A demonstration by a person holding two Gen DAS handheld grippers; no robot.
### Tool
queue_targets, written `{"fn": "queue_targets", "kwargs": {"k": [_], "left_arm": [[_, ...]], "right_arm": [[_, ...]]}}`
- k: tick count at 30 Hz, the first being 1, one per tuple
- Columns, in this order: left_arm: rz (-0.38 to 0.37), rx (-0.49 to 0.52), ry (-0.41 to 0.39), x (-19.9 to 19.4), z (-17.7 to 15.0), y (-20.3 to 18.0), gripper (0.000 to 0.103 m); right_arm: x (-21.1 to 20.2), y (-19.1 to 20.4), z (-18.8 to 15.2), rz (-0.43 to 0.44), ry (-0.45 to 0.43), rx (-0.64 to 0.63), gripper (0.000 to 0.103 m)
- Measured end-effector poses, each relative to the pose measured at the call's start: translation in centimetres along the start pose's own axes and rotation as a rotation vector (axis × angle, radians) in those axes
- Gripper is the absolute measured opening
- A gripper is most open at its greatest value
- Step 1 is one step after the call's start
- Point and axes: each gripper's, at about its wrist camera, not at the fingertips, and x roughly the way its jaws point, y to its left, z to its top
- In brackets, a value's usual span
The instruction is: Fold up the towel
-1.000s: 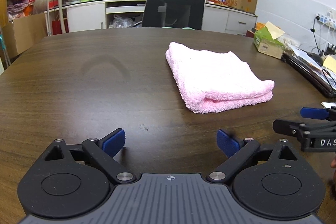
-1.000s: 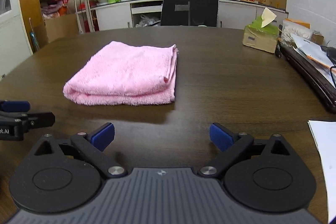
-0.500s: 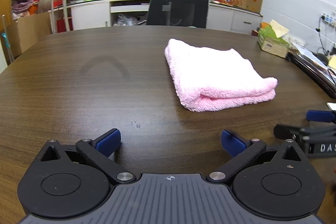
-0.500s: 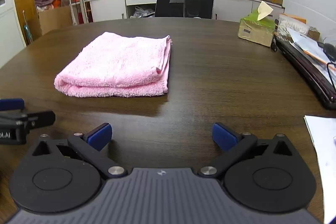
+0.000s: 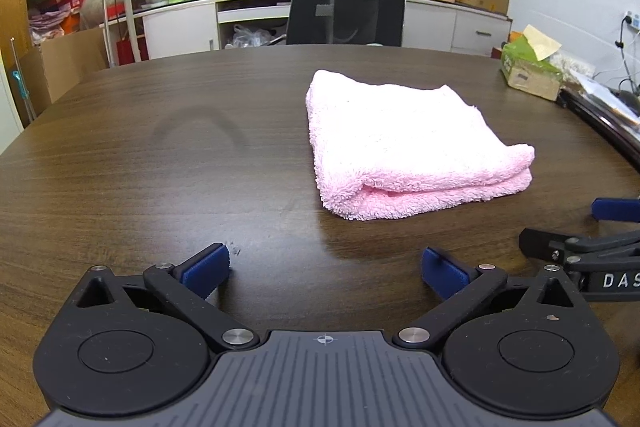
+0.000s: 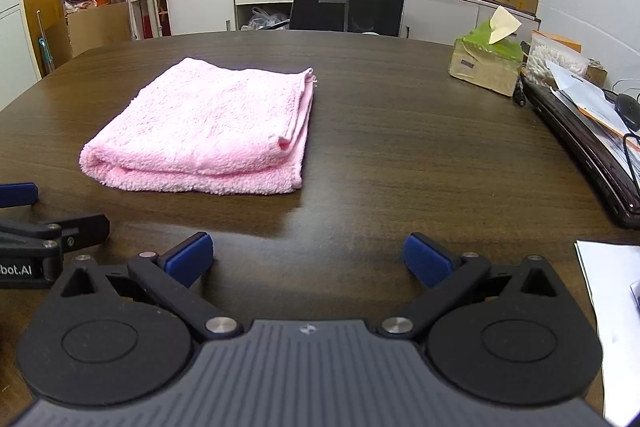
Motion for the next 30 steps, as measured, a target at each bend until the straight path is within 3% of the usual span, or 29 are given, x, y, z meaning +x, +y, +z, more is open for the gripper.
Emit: {"fn": "queue_targets", "kwargs": {"k": [30], "left_arm": [[0.029,-0.015,0.001,-0.03,-0.07,-0.58,0.103]], "right_arm": [[-0.07,0.34,-0.2,-0.031,0.0,0.027,0.103]]}}
